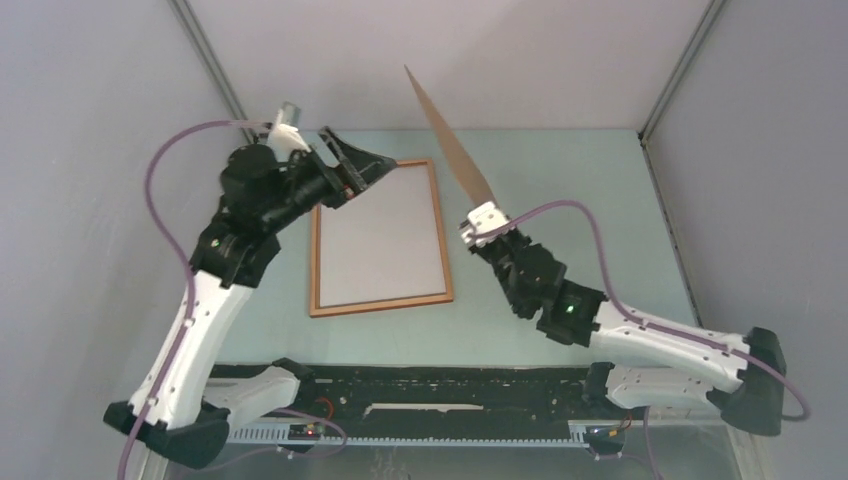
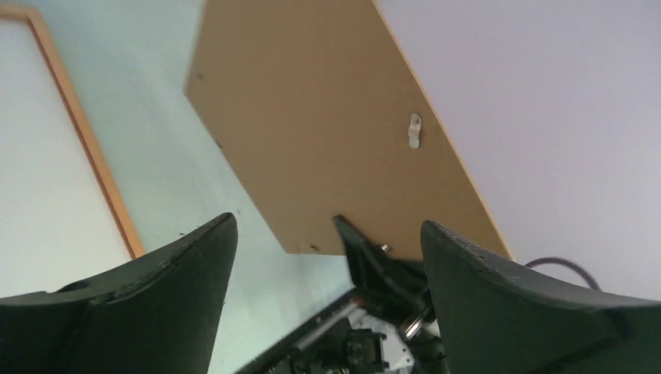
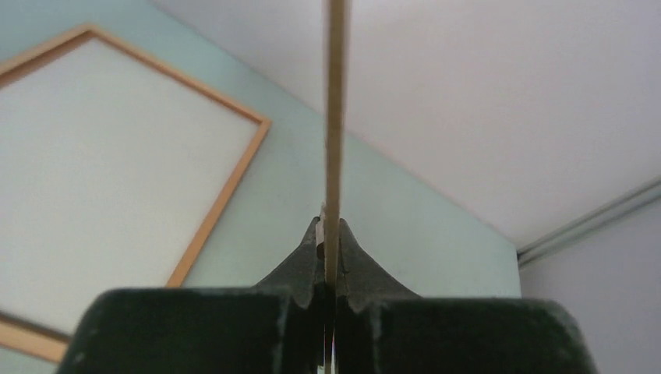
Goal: Put the photo into the frame
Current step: Turn over the photo frame item.
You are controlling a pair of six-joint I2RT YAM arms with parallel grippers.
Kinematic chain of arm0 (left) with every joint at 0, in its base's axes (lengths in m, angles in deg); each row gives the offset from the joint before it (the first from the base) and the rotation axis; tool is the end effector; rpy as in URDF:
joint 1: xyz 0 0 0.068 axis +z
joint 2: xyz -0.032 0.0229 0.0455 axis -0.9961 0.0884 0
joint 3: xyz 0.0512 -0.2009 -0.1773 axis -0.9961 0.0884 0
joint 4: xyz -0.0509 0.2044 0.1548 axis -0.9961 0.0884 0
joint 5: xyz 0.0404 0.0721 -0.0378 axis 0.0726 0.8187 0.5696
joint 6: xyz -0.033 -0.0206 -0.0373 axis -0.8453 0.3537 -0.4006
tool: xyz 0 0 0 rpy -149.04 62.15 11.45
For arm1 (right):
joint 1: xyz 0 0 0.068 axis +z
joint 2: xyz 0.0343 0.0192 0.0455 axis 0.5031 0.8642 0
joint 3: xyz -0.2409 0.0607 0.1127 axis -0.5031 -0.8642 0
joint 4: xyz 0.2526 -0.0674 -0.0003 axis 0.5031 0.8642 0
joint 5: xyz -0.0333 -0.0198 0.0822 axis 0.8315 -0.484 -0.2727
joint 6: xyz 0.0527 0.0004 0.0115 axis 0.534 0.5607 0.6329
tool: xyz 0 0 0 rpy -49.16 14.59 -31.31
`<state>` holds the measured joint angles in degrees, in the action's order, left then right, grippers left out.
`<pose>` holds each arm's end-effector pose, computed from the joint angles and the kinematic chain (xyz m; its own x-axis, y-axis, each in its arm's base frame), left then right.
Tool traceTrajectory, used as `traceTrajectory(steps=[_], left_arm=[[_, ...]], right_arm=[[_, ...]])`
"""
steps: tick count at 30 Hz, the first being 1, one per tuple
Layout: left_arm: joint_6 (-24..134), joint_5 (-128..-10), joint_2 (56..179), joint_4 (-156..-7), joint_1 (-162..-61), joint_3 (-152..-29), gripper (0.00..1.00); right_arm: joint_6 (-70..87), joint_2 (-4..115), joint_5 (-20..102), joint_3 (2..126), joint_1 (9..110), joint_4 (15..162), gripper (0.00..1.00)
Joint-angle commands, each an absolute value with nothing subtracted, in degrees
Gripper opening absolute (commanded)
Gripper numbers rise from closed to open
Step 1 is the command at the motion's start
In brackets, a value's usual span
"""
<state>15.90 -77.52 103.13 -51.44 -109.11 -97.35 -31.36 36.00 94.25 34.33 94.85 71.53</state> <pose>0.1892 -0.0961 0.4601 -0.6009 -0.5447 -0.5850 0.2924 0.5313 -0.7951 0.1274 0.2098 0.3391 0.1858 -0.5011 -0.8452 -0.2728 0.8001 -0.5343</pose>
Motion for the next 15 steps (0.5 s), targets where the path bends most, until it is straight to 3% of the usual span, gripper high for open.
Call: traceTrajectory(steps=[1,9,15], left_arm=[[25.88,-75.02,97.46,-47.62,-105.17,-103.98,0.93],[36.76,-63.93,90.62,-36.02,-99.31,-108.32,0.97],[41.73,-56.85,86.38,-33.30,-99.30,-106.81,0.99]], right_arm=[[-18.35,30.41,87.00,43.36,88.28,82.95,0.00],[5.59,30.12,52.99,54.39,69.76,97.68,0.00],[22.13,43.01,22.06,66.25,57.82,104.53,0.00]])
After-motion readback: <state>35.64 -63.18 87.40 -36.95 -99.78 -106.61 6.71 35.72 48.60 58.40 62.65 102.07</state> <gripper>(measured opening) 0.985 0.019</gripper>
